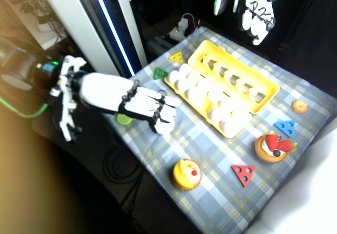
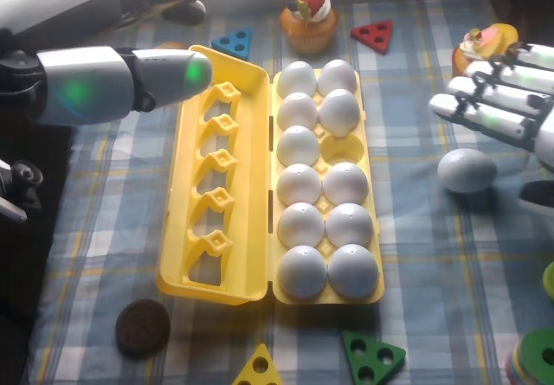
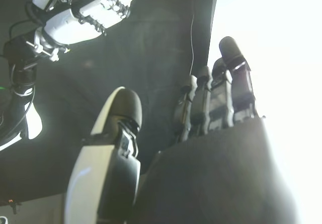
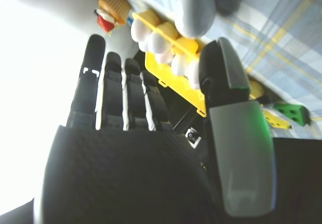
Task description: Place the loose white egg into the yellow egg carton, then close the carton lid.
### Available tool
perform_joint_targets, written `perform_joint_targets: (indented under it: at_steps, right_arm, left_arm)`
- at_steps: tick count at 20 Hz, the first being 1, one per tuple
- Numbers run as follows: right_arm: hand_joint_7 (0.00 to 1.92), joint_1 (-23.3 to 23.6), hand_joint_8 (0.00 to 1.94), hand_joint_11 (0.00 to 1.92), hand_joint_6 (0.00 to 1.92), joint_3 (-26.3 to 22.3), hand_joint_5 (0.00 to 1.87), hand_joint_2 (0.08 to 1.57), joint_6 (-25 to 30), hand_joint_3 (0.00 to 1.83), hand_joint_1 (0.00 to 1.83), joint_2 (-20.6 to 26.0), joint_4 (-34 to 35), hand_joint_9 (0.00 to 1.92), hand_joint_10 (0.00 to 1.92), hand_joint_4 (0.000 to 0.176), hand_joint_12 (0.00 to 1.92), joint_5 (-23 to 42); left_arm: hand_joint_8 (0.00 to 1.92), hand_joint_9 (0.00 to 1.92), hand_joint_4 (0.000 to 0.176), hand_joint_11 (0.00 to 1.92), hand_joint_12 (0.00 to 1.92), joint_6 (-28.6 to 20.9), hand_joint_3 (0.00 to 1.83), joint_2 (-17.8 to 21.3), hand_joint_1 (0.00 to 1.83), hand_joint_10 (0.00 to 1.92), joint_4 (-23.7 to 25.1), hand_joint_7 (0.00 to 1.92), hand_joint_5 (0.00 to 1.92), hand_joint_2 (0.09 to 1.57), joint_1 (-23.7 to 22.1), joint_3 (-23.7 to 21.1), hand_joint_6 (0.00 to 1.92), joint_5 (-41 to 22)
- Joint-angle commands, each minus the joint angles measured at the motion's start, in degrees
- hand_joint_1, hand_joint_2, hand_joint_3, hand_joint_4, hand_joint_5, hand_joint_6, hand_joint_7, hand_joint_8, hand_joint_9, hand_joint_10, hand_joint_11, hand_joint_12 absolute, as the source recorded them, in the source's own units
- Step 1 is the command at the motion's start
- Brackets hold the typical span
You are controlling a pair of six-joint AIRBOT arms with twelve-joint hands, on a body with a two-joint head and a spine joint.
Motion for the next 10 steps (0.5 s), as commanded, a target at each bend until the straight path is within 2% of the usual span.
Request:
perform_joint_targets:
  at_steps: [1, 3, 4, 5, 8, 9, 10]
  right_arm:
    - [0.08, 1.15, 0.01, 0.00, 0.00, 0.56, 0.01, 1.25, -0.19, 0.00, 0.84, -0.50, -0.48, 0.06, 0.10, 0.000, 1.17, 5.03]
    - [0.08, 2.05, 0.00, 0.00, 0.01, 1.80, 0.04, 1.23, -0.19, 0.00, 0.89, -2.17, -0.48, 0.03, 0.12, 0.000, 1.12, 3.41]
    - [0.03, 2.40, 0.01, 0.00, 0.00, 2.32, 0.01, 1.23, -0.19, 0.00, 0.85, -2.88, -0.48, 0.02, 0.05, 0.000, 0.89, 2.70]
    - [0.05, 2.55, 0.02, 0.00, 0.01, 2.56, 0.02, 1.23, -0.19, 0.00, 0.88, -3.20, -0.48, 0.04, 0.04, 0.000, 0.85, 2.42]
    - [0.08, 3.25, 0.01, 0.00, 0.02, 3.87, 0.06, 1.24, -0.19, 0.00, 0.92, -4.93, -0.43, 0.07, 0.05, 0.000, 0.78, 0.41]
    - [0.09, 3.41, 0.01, 0.00, 0.03, 4.19, 0.09, 1.25, -0.19, 0.00, 0.86, -5.39, -0.40, 0.08, 0.05, 0.000, 0.78, -0.21]
    - [0.11, 3.56, 0.01, 0.00, 0.03, 4.59, 0.11, 1.25, -0.19, 0.00, 0.84, -5.92, -0.39, 0.11, 0.05, 0.000, 0.90, -0.88]
  left_arm:
    - [0.00, 0.04, 0.000, 0.00, 0.77, -0.55, 0.00, 0.10, 0.38, 0.00, -1.71, 0.06, 0.10, 1.43, -0.30, -0.13, 0.00, -6.89]
    - [0.00, 0.05, 0.000, 0.00, 0.83, -0.58, 0.00, 0.09, 0.39, 0.01, -1.74, 0.08, 0.10, 1.43, -0.31, -0.12, 0.00, -7.02]
    - [0.00, 0.07, 0.000, 0.00, 0.83, -0.58, 0.00, 0.08, 0.42, 0.01, -1.80, 0.09, 0.10, 1.42, -0.31, -0.12, 0.00, -7.07]
    - [0.00, 0.06, 0.000, 0.00, 0.83, -0.58, 0.00, 0.08, 0.40, 0.01, -1.81, 0.07, 0.08, 1.42, -0.30, -0.12, 0.00, -7.09]
    - [0.00, 0.04, 0.000, 0.00, 0.83, -0.58, 0.00, 0.07, 0.36, 0.00, -2.02, 0.06, 0.07, 1.44, -0.21, -0.11, 0.00, -7.27]
    - [0.00, 0.06, 0.000, 0.00, 0.90, -0.58, 0.00, 0.07, 0.40, 0.01, -2.05, 0.08, 0.10, 1.43, -0.18, -0.11, 0.01, -7.30]
    - [0.00, 0.05, 0.000, 0.00, 0.90, -0.58, 0.00, 0.06, 0.40, 0.01, -2.11, 0.07, 0.10, 1.43, -0.18, -0.10, 0.00, -7.32]
